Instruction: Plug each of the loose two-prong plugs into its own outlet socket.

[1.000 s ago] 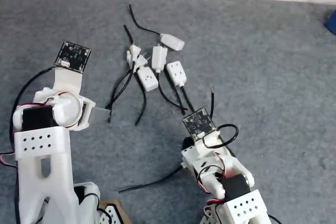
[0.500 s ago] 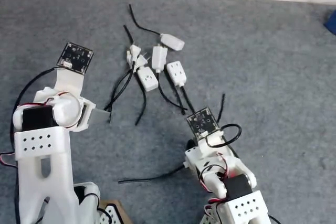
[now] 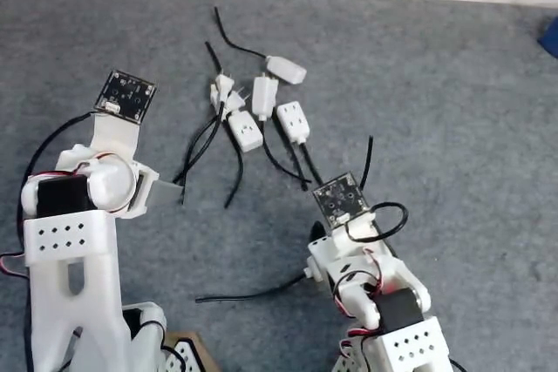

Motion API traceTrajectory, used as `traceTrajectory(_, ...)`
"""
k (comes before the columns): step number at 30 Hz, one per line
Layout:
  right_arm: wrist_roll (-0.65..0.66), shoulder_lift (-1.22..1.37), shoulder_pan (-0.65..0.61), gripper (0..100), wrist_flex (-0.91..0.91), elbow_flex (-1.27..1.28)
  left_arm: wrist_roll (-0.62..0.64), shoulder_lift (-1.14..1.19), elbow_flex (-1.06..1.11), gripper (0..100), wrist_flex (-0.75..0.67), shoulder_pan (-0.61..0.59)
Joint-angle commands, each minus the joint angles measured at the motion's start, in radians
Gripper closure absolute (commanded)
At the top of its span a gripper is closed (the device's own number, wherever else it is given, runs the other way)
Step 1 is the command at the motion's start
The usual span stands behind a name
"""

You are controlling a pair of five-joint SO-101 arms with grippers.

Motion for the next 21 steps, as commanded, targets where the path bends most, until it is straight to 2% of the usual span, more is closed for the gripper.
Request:
traceTrajectory(1, -0.021, -0.012, 0.05, 85.5, 0.035, -0.07, -0.011, -0.019, -0.004, 62, 0.006, -0.007)
traceTrajectory(5, -0.021, -0.012, 0.054, 86.3, 0.056, -0.061, -0.011, -0.019, -0.004, 62, 0.003, -0.007)
traceTrajectory(10, -0.021, -0.012, 0.05, 99.0, 0.059, -0.059, -0.011, -0.019, -0.004, 62, 0.003, -0.007)
traceTrajectory(21, -0.017, -0.012, 0.048, 99.4, 0.108, -0.062, -0.011, -0.019, -0.002, 62, -0.002, -0.007)
